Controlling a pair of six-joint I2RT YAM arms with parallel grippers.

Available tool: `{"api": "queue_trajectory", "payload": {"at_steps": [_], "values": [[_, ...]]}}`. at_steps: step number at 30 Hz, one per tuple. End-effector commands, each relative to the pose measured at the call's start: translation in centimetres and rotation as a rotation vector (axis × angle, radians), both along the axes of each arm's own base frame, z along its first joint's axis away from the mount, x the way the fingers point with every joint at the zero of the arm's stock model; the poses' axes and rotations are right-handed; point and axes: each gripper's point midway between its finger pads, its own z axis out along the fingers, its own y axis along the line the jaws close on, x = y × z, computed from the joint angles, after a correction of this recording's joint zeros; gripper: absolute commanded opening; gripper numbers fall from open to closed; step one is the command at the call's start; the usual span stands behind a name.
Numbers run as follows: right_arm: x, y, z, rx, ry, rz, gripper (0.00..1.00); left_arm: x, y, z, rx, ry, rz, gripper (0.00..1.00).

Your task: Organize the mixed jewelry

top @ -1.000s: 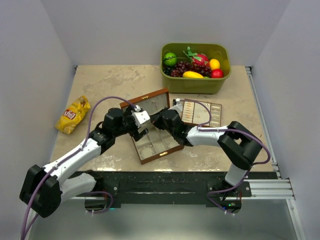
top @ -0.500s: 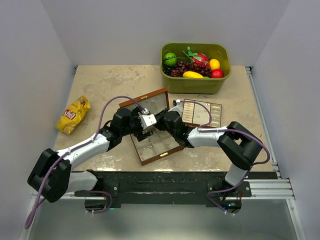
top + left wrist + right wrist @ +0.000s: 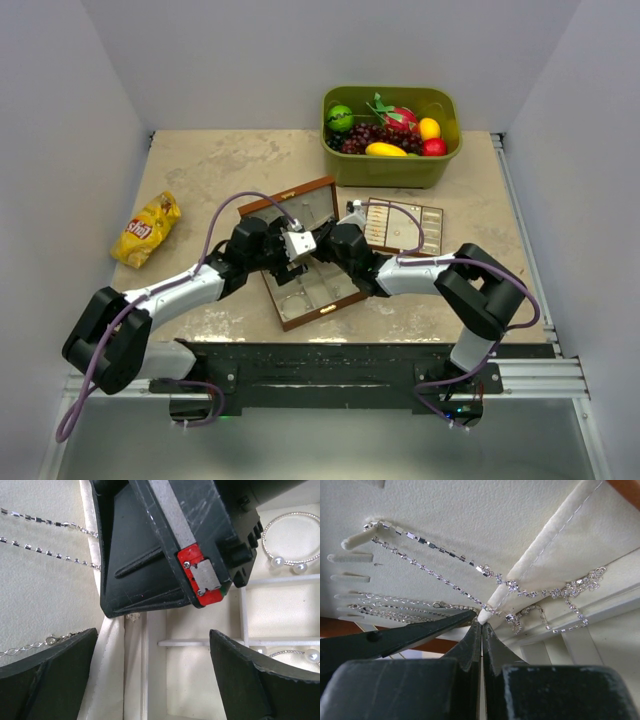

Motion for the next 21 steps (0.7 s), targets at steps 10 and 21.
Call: {"api": "queue_trajectory", "payload": {"at_steps": [10,21], "values": [[0.7,-0.1,6.6,0.129,-0.143,-0.005,0.00,0.4,1.6,-0.5,0.049,0.063,0.105,0.81],[1.0,-0.6,6.7,0.122,-0.147,-0.023,0.00,0.3,2.0,-0.5,0.039,0.086,0.148,0.73]]}}
